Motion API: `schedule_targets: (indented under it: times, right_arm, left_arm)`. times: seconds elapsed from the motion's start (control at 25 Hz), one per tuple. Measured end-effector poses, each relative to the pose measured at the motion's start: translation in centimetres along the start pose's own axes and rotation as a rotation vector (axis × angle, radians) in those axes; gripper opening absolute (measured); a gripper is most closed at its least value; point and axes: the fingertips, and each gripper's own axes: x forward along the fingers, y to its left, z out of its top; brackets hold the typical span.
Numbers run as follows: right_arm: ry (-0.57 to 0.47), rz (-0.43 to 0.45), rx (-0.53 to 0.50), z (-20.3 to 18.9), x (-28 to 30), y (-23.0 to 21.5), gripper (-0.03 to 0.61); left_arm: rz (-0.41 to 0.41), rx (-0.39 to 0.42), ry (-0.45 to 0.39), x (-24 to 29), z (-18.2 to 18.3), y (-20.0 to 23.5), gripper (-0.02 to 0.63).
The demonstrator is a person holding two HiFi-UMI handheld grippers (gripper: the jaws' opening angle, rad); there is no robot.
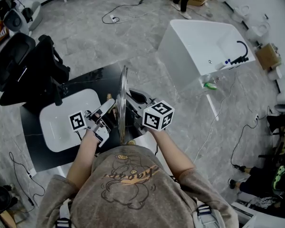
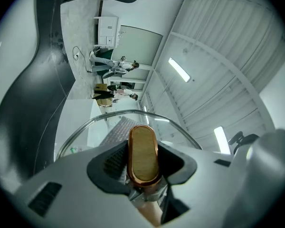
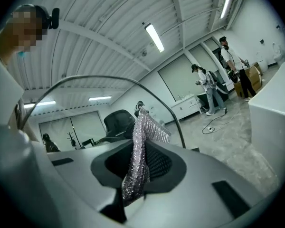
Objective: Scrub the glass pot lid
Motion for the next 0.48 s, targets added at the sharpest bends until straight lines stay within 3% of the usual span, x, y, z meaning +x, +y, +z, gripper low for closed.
schedule_targets:
  times: [0.2,0.48]
  right_arm:
    - [0.104,-0.046,-0.015,-3.8,0.7,-2.0,0.077]
    - [0.189,0.003,0.038,-7.4,0.0,-0.8,0.077]
  left_arm:
    - [-0.006,-0.014,-0.023,-0.2,0.3,0.0,0.178]
    - [0.009,-0.021,-0.068,-0.5,1.2,0.4,0.178]
